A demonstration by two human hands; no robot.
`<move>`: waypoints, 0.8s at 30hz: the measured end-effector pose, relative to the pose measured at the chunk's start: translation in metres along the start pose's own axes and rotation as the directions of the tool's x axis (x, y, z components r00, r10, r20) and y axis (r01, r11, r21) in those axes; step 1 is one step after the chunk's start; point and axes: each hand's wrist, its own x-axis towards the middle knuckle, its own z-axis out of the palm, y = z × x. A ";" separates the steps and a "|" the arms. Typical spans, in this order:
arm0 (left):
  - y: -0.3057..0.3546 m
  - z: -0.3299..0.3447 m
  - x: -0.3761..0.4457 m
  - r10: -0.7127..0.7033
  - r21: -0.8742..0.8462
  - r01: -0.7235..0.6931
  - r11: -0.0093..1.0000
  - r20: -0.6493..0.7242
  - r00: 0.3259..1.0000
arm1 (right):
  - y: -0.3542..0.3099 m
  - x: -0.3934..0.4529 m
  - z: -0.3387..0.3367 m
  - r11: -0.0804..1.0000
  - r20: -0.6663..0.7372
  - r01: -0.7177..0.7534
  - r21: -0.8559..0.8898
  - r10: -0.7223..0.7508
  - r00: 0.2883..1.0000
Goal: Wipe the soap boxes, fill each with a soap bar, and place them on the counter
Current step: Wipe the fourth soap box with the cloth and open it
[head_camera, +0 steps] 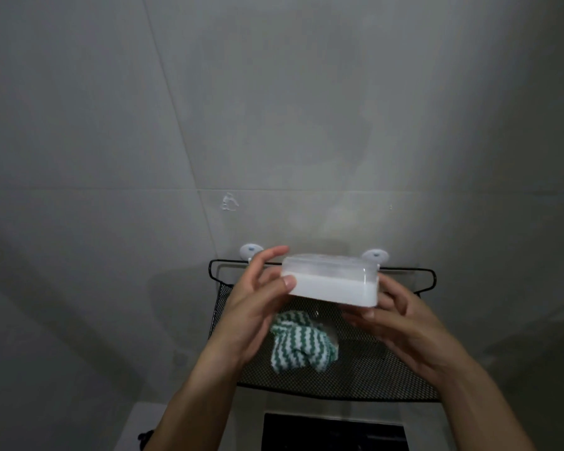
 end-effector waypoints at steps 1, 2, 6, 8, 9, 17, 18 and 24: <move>0.000 -0.001 0.000 0.037 0.061 -0.036 0.997 -0.011 0.999 | -0.002 -0.003 -0.001 1.000 0.022 -0.008 0.008 0.008 1.000; 0.000 -0.003 0.000 0.074 0.123 -0.071 0.990 -0.024 0.997 | -0.004 -0.005 -0.001 1.000 0.043 -0.011 0.016 0.010 0.999; -0.008 0.000 -0.002 0.172 0.293 -0.167 0.941 0.010 0.985 | -0.005 -0.006 0.003 0.998 0.066 -0.007 0.066 0.003 0.998; -0.011 0.002 -0.004 0.159 0.362 -0.165 0.917 0.046 0.986 | -0.004 -0.004 0.004 0.999 0.040 0.009 0.054 -0.011 0.999; -0.012 0.003 -0.005 0.151 0.389 -0.163 0.907 0.062 0.987 | -0.003 -0.003 0.003 0.999 0.021 0.020 0.045 -0.021 1.000; -0.007 0.000 -0.006 0.134 0.473 -0.148 0.868 0.063 0.989 | 0.000 -0.003 0.001 0.998 -0.020 0.067 0.006 -0.067 0.998; -0.007 -0.001 -0.006 0.133 0.481 -0.141 0.865 0.051 0.990 | 0.000 -0.003 0.002 0.998 -0.023 0.065 0.002 -0.065 0.998; -0.003 0.006 0.001 0.127 0.414 -0.073 0.907 -0.104 0.986 | 0.002 -0.007 0.003 0.998 -0.001 0.060 -0.030 -0.060 0.998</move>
